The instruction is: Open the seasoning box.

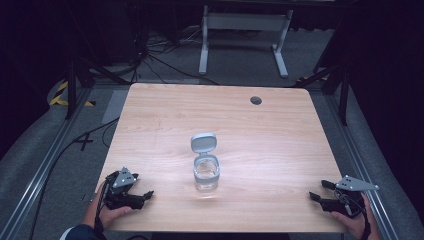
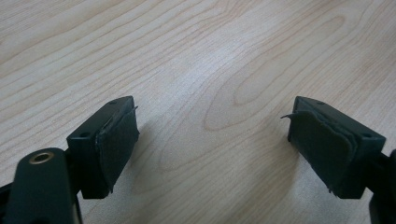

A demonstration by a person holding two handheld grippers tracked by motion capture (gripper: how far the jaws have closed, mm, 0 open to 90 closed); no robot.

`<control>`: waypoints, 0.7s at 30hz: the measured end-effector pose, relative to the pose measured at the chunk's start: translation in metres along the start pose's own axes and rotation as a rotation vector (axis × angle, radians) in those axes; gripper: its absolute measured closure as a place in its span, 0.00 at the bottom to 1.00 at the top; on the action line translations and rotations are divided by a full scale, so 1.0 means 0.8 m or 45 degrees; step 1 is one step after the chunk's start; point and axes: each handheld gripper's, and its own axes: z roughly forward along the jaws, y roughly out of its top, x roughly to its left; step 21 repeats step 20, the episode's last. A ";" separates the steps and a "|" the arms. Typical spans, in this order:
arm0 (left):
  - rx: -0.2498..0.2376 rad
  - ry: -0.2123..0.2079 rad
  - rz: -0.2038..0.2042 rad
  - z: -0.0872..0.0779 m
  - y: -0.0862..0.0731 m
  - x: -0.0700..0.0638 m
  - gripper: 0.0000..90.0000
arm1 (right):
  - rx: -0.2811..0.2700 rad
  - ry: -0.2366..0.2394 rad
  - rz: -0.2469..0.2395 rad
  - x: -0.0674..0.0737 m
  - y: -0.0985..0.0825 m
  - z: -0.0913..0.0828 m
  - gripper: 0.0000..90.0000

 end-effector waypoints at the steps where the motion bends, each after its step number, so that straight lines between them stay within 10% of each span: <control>1: 0.000 0.000 -0.001 0.000 0.000 0.000 0.18 | 0.001 0.000 0.001 0.000 0.000 0.000 0.33; 21: 0.001 0.002 -0.007 0.002 0.001 0.001 0.16 | 0.000 -0.007 0.005 0.000 0.000 0.000 0.33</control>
